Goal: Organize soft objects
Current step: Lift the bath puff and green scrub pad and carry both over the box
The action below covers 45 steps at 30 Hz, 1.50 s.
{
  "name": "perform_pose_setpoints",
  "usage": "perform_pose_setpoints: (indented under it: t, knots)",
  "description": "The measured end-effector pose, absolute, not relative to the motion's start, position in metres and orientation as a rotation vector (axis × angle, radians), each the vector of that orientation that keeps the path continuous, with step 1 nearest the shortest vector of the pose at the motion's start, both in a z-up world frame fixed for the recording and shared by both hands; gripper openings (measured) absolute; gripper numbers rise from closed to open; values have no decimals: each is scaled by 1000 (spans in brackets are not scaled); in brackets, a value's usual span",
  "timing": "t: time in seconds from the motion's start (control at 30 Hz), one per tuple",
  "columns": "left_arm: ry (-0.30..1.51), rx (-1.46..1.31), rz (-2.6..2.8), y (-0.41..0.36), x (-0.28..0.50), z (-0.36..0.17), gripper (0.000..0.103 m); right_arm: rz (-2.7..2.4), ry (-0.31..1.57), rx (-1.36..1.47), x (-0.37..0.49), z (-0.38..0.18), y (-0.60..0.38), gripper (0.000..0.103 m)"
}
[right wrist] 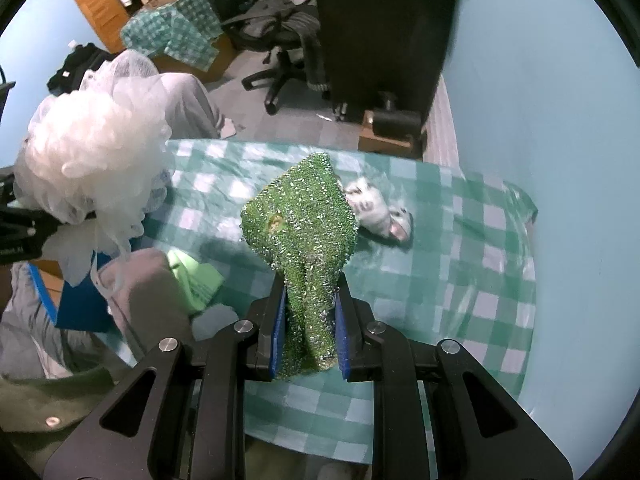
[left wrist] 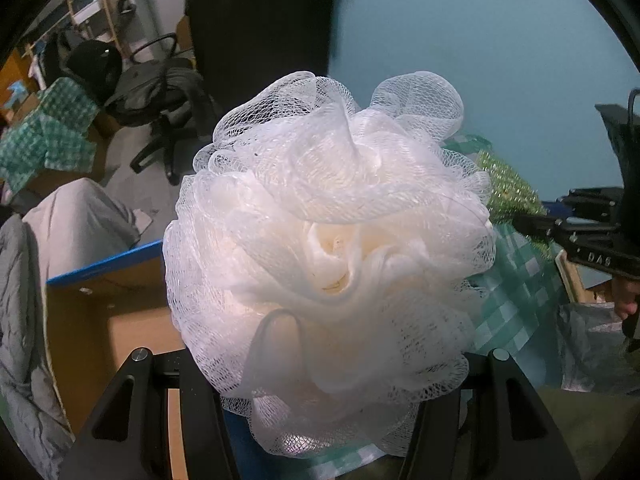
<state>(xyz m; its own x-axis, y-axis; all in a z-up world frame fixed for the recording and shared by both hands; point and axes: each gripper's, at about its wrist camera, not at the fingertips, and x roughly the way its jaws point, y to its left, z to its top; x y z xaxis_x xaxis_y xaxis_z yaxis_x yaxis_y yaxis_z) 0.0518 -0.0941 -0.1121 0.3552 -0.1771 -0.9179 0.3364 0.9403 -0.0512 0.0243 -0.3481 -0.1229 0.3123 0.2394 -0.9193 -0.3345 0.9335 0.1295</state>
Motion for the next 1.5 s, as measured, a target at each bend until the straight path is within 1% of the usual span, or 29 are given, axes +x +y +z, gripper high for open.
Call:
perform_pose_setpoints:
  t: [0.43, 0.73, 1.2, 1.5]
  knots:
    - [1155, 111, -237, -61, 26, -97, 56, 456, 1148, -141, 38, -89, -307, 19]
    - [1153, 53, -144, -24, 11, -90, 56, 535, 1121, -175, 44, -74, -268, 19]
    - [1159, -52, -1, 42, -14, -93, 56, 702, 1107, -255, 48, -75, -184, 19]
    - [1177, -105, 89, 81, -31, -103, 56, 803, 1112, -300, 49, -84, -126, 19]
